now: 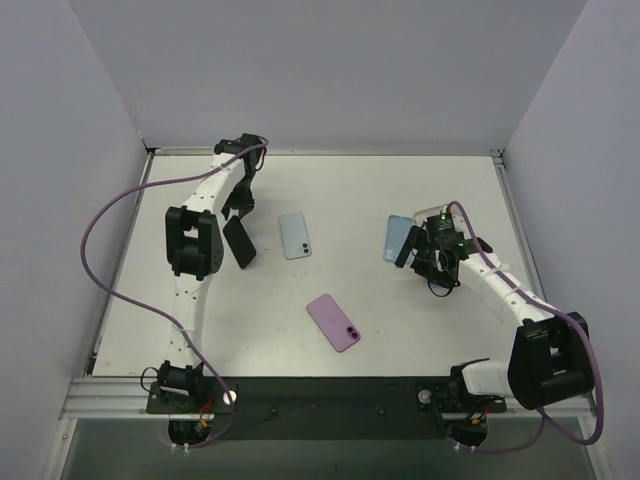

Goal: Take the phone out of the phone case
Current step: Place the phone at the center of the board, then reset both arms

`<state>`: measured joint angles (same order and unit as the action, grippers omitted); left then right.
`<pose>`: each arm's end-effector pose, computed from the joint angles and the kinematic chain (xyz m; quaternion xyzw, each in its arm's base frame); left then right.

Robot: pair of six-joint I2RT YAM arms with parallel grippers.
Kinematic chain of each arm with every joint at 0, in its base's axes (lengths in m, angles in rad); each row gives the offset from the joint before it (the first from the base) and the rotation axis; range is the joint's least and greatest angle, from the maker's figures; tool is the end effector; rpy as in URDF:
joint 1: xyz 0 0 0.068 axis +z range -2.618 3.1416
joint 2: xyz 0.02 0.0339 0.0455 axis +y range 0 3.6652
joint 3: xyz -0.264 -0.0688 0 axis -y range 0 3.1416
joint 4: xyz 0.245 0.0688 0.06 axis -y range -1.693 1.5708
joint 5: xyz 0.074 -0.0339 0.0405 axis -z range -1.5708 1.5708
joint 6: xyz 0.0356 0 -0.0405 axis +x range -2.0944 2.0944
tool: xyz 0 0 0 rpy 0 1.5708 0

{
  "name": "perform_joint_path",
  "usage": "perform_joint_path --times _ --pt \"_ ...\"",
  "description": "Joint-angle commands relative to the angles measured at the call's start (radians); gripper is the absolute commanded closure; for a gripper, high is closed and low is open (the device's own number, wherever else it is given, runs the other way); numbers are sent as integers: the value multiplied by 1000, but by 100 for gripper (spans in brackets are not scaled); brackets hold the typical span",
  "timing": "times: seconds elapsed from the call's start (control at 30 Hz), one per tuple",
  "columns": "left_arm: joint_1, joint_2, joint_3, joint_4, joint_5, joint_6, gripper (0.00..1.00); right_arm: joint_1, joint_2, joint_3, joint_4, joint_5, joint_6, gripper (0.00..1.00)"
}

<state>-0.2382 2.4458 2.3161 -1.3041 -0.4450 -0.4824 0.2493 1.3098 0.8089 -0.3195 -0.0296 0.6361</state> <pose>0.4777 -0.1002 0.2054 -0.1335 0.9640 0.1825 0.1401 0.2617 0.0677 0.2234 0.1735 0.9140 0.1694 0.3252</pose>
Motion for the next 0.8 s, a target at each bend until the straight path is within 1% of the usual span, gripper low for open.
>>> perform_joint_path --times 0.0,0.03,0.1,0.13,0.2,0.23,0.27,0.3,0.33,0.37,0.4,0.43,0.47,0.5,0.53,0.57,0.6,0.63,0.67,0.7,0.73,0.77 --pt "-7 1 46 -9 52 -15 43 5 -32 -16 -41 25 13 15" --pt "-9 -20 51 -12 58 -15 33 5 -35 -14 -44 51 11 15" --pt "-16 -57 49 -18 80 -4 29 5 -46 -4 -52 56 7 15" --pt "-21 -106 42 -18 83 1 22 5 -49 2 -58 62 7 15" --pt "-32 -166 32 -24 112 16 20 5 -55 22 -67 69 2 15" --pt "-35 -245 1 -23 118 19 20 7 -60 27 -69 77 2 15" --pt "-39 -292 -26 -17 133 22 20 5 -67 33 -70 85 4 15" --pt "-45 -344 -62 24 146 30 20 5 -73 36 -70 91 4 15" --pt "-55 -455 -113 51 166 34 20 8 -75 44 -69 99 7 15" --pt "-62 -517 -214 83 213 44 20 8 -81 47 -70 114 4 15" --pt "-69 -577 -281 151 229 56 20 11 -81 52 -69 122 -1 15" --pt "-78 -696 -343 185 247 59 20 15 -80 59 -69 132 -1 15" --pt "-79 -756 -483 222 293 64 20 22 -77 61 -69 146 -4 15" --pt "-81 -816 -557 297 314 64 20 24 -73 64 -69 157 -7 15" --pt "-81 -931 -627 336 336 64 20 24 -72 64 -69 161 -10 15" --pt "-81 -986 -711 374 394 62 20 34 -66 70 -70 163 -13 15" --pt "-84 -1039 -847 435 408 61 20 38 -63 72 -70 175 -15 15" --pt "-87 -1132 -921 459 420 56 20 39 -61 75 -78 180 -18 15" --pt "-87 -1172 -976 480 445 51 20 41 -57 81 -81 184 -19 15" --pt "-87 -1209 -1074 500 468 47 20 54 -55 82 -82 192 -21 15" --pt "-87 -1269 -1110 505 480 42 20 56 -53 84 -85 197 -23 15" --pt "-87 -1292 -1139 508 482 39 20 56 -50 84 -87 198 -21 16"
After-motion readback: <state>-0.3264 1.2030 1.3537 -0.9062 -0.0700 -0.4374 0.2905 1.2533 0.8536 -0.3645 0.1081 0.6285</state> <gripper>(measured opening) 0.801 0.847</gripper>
